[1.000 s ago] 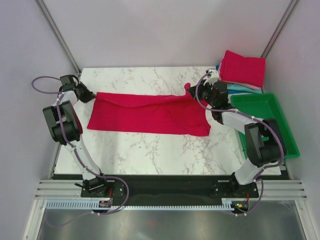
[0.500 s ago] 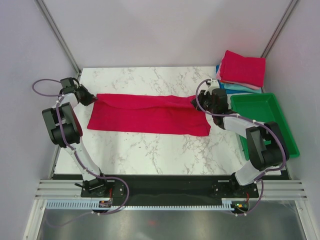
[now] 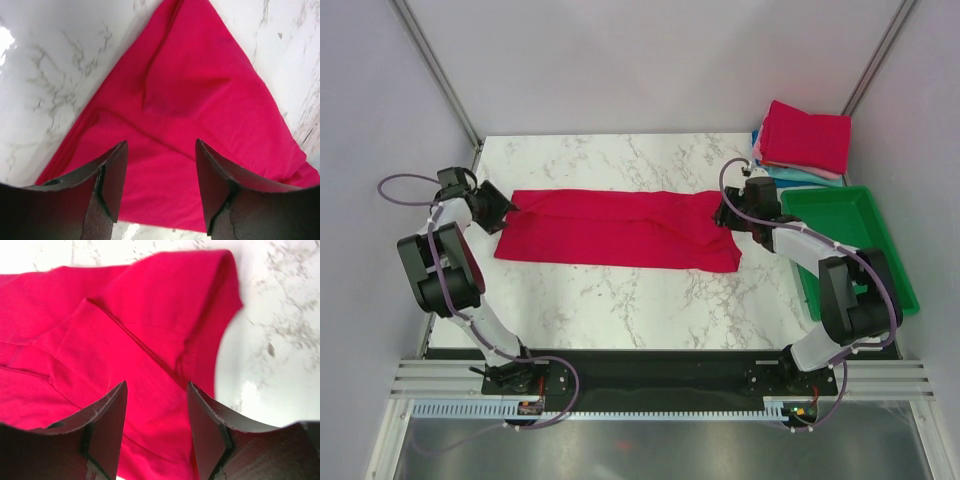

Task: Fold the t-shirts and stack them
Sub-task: Fold the tshirt

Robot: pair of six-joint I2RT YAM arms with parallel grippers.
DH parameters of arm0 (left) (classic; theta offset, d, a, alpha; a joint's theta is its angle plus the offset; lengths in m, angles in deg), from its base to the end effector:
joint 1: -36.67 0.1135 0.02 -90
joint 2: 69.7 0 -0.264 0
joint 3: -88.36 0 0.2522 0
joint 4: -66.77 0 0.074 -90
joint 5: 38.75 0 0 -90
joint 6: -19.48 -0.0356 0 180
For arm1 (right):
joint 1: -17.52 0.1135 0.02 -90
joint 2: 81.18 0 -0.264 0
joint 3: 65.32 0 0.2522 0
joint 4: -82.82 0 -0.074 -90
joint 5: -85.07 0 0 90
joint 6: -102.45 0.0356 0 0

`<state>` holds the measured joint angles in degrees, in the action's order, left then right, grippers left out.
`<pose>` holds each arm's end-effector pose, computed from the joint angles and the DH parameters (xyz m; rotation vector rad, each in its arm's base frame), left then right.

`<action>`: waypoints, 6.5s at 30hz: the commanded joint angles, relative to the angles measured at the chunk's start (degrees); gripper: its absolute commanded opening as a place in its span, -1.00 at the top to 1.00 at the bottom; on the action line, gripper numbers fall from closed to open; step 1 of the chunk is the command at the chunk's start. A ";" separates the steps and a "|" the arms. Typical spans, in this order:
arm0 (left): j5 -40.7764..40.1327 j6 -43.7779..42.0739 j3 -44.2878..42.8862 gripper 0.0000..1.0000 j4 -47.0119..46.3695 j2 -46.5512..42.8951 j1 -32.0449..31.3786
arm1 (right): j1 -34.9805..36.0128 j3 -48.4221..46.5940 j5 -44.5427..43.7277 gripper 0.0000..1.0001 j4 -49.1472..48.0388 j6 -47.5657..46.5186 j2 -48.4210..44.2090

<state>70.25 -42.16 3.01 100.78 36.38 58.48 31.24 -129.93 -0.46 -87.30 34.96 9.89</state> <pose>0.3675 0.1346 0.1900 -0.9427 2.3285 -0.4646 0.3286 0.0831 0.2002 0.1274 2.2340 0.4348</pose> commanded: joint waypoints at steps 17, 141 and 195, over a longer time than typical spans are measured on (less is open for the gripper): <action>-11.10 -4.63 -10.05 -0.28 10.77 -2.30 -16.26 | 5.79 -10.23 -4.12 -0.19 16.88 10.62 2.18; -22.78 27.45 49.97 -0.21 6.30 -51.94 -70.49 | 47.72 38.72 -12.82 -0.24 26.56 45.78 -46.85; -20.92 26.93 35.93 0.96 22.72 -62.94 -72.25 | 47.72 22.57 -20.98 1.00 33.93 40.27 -45.29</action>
<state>53.57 -13.88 45.61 118.11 -27.64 -13.61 78.80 -99.48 -16.77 -56.76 78.52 -36.71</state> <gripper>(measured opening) 0.033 0.012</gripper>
